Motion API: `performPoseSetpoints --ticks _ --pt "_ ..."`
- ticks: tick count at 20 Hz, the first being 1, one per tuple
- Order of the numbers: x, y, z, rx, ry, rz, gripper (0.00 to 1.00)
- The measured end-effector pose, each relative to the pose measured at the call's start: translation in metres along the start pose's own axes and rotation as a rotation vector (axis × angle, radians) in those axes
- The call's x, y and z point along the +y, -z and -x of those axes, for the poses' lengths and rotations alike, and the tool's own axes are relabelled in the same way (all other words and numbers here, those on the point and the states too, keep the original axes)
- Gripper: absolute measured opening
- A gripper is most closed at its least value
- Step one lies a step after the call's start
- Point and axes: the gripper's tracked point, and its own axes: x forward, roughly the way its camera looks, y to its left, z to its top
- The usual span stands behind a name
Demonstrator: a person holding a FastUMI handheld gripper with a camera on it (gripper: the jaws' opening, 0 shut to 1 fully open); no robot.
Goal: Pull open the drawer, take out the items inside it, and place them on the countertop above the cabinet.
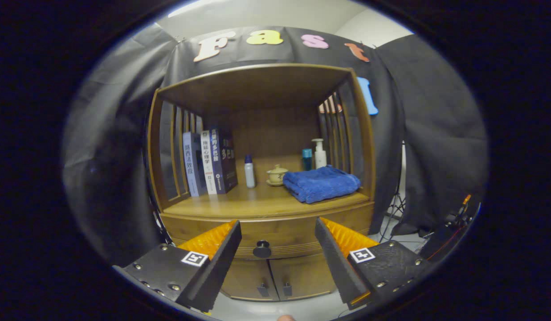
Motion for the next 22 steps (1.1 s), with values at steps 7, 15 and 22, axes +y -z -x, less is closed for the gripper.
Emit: performPoseSetpoints --ticks 7,15,22 --pt "0.012 0.078 -0.069 0.114 0.0 0.011 1.0" --pt "0.036 0.112 -0.101 0.099 -0.067 -0.001 0.54" --pt "0.037 0.118 -0.1 0.074 -0.089 -0.048 0.34"
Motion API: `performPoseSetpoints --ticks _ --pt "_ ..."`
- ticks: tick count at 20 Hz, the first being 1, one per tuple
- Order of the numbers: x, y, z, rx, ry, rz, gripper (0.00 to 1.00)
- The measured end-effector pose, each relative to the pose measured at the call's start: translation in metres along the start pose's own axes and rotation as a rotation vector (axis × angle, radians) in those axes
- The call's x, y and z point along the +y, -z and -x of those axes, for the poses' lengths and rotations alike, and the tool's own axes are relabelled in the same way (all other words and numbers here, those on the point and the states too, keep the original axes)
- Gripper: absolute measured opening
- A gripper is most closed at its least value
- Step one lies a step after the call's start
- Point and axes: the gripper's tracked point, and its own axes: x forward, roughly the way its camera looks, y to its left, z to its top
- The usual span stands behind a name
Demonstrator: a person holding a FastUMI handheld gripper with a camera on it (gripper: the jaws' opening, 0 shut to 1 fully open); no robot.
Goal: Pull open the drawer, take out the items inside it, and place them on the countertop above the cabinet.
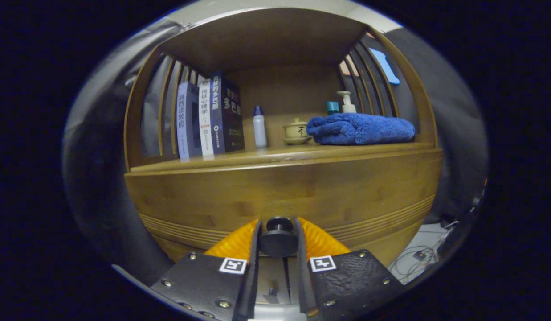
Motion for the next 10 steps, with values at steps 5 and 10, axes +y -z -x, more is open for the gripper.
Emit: performPoseSetpoints --ticks 5,10 --pt "0.0 0.002 0.022 0.03 0.054 -0.012 0.23" --pt "-0.001 0.009 0.069 0.057 0.068 -0.023 0.22"
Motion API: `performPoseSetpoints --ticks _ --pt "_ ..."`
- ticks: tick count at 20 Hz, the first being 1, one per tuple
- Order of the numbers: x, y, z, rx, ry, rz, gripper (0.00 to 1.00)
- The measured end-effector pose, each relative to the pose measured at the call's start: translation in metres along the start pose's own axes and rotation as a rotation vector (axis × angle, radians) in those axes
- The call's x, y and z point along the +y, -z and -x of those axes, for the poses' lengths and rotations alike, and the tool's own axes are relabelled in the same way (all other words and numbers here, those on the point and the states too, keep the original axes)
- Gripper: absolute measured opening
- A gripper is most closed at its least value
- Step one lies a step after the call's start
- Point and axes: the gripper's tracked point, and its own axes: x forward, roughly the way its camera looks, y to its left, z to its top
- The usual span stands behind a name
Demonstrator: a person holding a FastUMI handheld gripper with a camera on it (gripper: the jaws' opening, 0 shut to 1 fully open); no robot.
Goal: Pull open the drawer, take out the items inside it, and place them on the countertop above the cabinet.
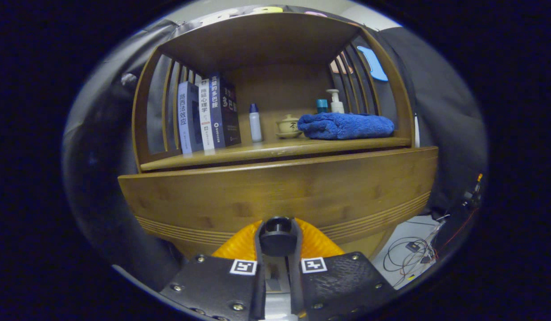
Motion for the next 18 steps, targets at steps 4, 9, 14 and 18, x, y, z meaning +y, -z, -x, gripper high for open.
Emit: performPoseSetpoints --ticks 4,9,14,18 --pt "-0.003 0.006 0.039 0.014 0.0 0.015 0.22" --pt "-0.004 0.012 0.073 0.021 0.004 0.014 0.22" --pt "-0.008 0.017 0.101 0.016 0.009 -0.005 0.22" --pt "-0.01 0.034 0.103 0.059 0.008 0.01 0.22"
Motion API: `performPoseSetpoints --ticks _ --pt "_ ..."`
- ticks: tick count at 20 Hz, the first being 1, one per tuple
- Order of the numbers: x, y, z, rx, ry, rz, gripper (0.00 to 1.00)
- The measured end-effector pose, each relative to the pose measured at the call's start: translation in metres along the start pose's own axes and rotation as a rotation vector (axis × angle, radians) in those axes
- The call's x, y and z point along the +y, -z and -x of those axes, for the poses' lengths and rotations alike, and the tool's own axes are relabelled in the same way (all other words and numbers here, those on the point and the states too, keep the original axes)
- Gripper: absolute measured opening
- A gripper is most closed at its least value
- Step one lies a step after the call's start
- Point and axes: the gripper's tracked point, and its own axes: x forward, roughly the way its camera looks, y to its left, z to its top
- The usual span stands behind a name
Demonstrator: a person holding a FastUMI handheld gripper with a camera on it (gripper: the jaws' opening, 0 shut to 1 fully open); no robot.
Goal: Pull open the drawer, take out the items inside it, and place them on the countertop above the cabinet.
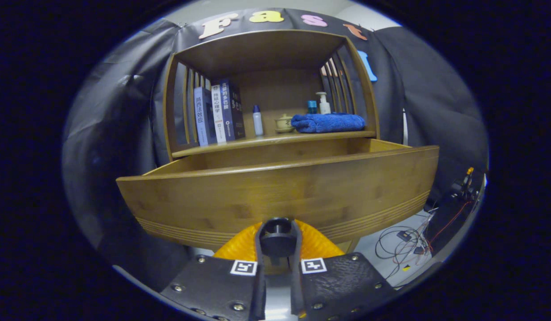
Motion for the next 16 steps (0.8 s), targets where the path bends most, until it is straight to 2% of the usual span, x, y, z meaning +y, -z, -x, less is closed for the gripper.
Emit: performPoseSetpoints --ticks 1,2,5,8,12,16 --pt "0.001 -0.004 -0.002 -0.035 -0.002 -0.008 0.22" --pt "0.003 -0.002 0.002 -0.013 0.002 0.003 0.22" --pt "0.002 -0.003 0.0 0.02 0.013 0.017 0.38" --pt "0.02 -0.017 0.01 0.044 -0.032 -0.022 0.64" --pt "0.028 -0.041 0.027 0.059 -0.016 -0.014 1.0" --pt "0.034 -0.079 0.04 0.064 -0.02 0.001 0.99"
